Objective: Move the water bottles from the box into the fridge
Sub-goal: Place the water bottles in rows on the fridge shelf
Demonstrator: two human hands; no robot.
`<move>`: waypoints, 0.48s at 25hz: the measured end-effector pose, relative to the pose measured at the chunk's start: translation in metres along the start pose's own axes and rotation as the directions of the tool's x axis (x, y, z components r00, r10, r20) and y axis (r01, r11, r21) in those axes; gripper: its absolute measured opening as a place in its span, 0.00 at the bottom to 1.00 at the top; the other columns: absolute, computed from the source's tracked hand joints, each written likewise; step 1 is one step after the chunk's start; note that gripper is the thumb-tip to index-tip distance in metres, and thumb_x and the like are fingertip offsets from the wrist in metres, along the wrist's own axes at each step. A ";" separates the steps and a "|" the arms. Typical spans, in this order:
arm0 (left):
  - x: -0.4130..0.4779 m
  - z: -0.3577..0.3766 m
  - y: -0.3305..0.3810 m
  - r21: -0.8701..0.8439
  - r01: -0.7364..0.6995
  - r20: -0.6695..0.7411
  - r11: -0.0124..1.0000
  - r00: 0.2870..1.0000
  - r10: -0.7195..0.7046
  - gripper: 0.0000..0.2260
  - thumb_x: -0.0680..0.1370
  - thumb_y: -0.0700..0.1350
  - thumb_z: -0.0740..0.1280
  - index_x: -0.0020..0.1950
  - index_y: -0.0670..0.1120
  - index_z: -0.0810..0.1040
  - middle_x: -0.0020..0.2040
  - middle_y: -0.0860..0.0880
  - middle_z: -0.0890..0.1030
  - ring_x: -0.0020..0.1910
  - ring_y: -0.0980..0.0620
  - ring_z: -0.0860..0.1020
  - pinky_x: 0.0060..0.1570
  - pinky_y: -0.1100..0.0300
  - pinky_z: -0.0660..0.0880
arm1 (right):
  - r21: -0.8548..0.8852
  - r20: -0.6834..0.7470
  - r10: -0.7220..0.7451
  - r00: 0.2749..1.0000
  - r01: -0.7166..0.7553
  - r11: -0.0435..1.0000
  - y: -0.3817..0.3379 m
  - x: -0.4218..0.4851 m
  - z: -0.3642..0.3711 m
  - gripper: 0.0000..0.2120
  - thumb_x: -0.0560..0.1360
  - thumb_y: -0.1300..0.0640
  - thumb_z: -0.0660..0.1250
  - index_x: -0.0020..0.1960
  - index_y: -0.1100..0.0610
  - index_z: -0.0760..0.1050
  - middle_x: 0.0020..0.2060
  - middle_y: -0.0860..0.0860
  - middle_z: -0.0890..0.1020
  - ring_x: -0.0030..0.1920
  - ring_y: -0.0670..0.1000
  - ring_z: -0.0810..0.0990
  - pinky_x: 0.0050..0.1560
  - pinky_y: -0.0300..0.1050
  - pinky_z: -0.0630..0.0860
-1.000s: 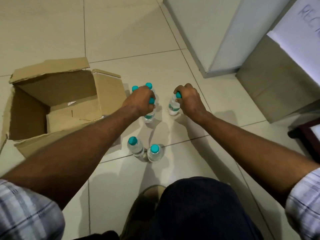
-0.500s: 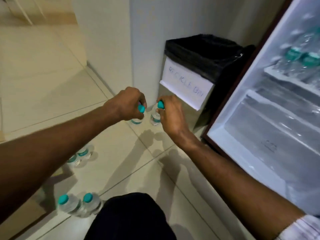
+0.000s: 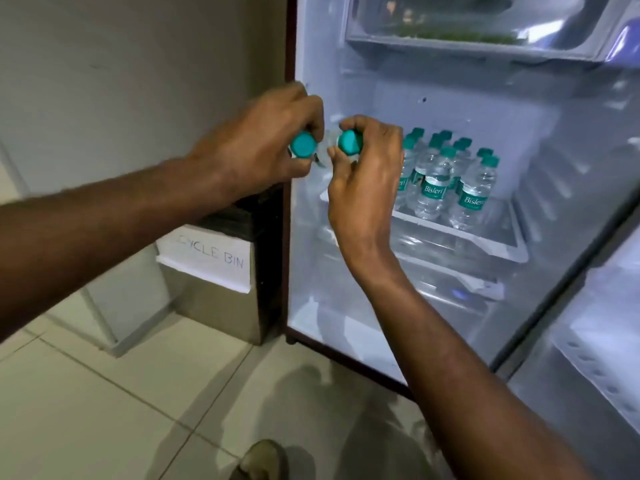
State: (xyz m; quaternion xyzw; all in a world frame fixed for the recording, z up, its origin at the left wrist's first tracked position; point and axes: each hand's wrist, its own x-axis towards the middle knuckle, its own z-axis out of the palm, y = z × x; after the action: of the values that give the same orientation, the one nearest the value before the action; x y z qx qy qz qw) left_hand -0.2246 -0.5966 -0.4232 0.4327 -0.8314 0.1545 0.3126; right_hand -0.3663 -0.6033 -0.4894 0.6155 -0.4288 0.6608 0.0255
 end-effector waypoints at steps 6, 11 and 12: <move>0.123 0.074 -0.011 -0.125 -0.198 -0.073 0.972 0.979 0.190 0.10 0.75 0.43 0.70 0.54 0.45 0.75 0.55 0.43 0.75 0.53 0.45 0.73 0.47 0.60 0.64 | -0.173 -0.238 0.019 0.971 -0.061 0.983 0.074 0.102 0.002 0.13 0.75 0.68 0.67 0.58 0.58 0.77 0.56 0.55 0.76 0.56 0.53 0.75 0.56 0.51 0.76; 0.209 0.126 -0.015 -0.183 -0.315 -0.104 0.931 0.948 0.300 0.10 0.75 0.44 0.69 0.55 0.44 0.75 0.57 0.41 0.75 0.55 0.43 0.74 0.48 0.58 0.66 | -0.285 -0.344 0.007 0.939 -0.111 0.952 0.132 0.182 -0.007 0.16 0.71 0.72 0.62 0.56 0.60 0.76 0.56 0.57 0.76 0.57 0.55 0.75 0.58 0.51 0.75; 0.224 0.135 -0.016 -0.181 -0.331 -0.114 0.926 0.942 0.314 0.11 0.75 0.44 0.69 0.55 0.43 0.75 0.57 0.41 0.75 0.56 0.42 0.74 0.48 0.57 0.67 | -0.310 -0.357 0.002 0.934 -0.121 0.943 0.144 0.195 -0.012 0.17 0.70 0.72 0.62 0.55 0.60 0.76 0.56 0.57 0.77 0.56 0.55 0.75 0.58 0.51 0.75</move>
State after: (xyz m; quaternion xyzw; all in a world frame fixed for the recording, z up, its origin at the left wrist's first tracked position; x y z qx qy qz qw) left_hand -0.3604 -0.8168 -0.3794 0.2501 -0.8888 0.1383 0.3583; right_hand -0.5035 -0.7836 -0.4026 0.4605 -0.5402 0.6803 0.1828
